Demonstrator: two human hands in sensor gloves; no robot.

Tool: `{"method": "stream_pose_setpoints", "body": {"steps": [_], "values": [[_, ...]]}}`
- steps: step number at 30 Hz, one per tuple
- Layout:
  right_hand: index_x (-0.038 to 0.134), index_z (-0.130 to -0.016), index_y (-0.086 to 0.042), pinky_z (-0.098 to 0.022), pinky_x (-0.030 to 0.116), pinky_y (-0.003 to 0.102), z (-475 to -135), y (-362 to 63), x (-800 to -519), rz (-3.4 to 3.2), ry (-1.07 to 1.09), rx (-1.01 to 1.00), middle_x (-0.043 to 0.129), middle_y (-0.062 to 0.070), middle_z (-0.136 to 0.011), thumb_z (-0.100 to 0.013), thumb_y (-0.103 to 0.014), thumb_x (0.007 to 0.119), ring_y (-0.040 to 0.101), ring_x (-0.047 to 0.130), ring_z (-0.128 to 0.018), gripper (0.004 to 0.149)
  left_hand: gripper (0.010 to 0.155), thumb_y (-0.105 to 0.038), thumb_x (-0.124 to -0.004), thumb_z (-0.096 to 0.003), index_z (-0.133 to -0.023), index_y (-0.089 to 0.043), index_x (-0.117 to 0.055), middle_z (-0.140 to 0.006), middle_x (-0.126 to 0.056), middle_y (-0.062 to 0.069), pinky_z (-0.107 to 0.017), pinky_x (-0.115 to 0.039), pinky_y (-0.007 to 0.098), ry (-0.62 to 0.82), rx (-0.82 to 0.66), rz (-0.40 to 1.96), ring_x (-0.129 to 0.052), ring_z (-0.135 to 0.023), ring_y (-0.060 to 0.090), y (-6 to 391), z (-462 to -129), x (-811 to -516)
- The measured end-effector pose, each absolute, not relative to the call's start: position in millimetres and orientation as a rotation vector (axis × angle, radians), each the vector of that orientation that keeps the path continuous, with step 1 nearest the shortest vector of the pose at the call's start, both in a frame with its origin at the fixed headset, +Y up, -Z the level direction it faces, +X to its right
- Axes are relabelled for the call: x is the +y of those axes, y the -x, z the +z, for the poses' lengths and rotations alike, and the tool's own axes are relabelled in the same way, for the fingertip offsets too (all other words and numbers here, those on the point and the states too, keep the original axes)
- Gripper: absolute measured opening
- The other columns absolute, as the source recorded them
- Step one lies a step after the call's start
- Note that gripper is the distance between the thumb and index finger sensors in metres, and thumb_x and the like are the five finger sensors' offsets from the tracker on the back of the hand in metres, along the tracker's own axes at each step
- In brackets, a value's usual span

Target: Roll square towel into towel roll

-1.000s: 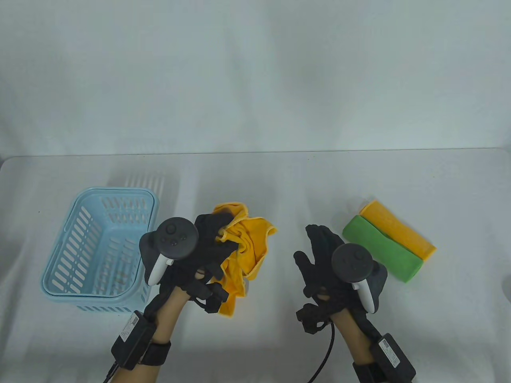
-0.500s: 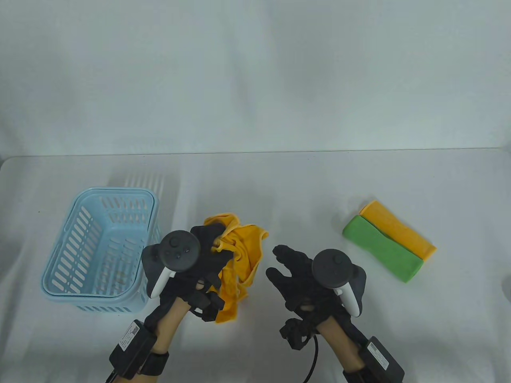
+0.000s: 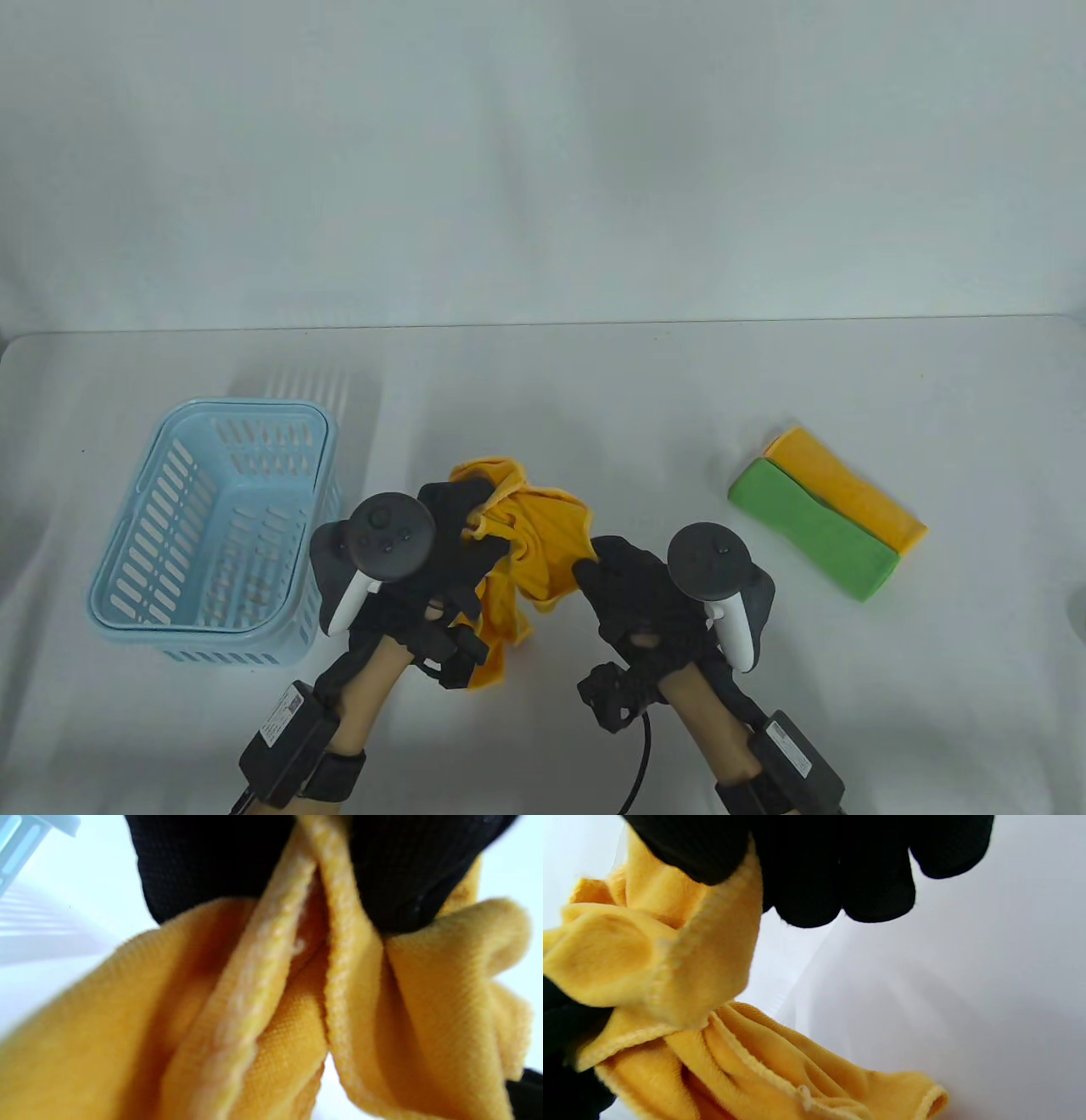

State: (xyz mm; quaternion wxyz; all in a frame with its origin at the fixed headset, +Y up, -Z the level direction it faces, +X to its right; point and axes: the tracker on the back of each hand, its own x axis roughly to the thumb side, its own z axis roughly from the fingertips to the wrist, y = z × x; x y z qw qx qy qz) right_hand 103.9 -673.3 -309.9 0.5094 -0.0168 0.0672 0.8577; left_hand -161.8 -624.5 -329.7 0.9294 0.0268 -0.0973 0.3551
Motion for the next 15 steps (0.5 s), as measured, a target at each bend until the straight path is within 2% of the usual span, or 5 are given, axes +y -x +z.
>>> {"method": "stream_pose_setpoints", "body": {"steps": [12, 15], "values": [[0.083, -0.074, -0.032, -0.058, 0.072, 0.054, -311.0, -101.5, -675.0, 2.091, 0.001, 0.228, 0.094, -0.005, -0.071, -0.036, -0.045, 0.079, 0.027, 0.093, -0.069, 0.04, 0.062, -0.038, -0.088, -0.0369, -0.094, -0.034, -0.062, -0.093, -0.07, -0.002, -0.057, -0.086, 0.041, -0.01, -0.234, 0.801, -0.098, -0.067, 0.021, 170.7, -336.8, -630.2], [0.072, -0.085, -0.031, -0.061, 0.068, 0.055, -311.4, -103.7, -676.0, 2.071, -0.024, 0.277, 0.084, -0.003, -0.084, -0.034, -0.05, 0.081, 0.03, 0.085, -0.08, 0.055, 0.062, -0.037, -0.088, -0.0368, -0.093, -0.037, -0.063, -0.094, -0.07, -0.003, -0.058, -0.085, 0.042, -0.007, -0.246, 0.788, -0.098, -0.069, 0.022, 171.9, -337.4, -630.1]]}}
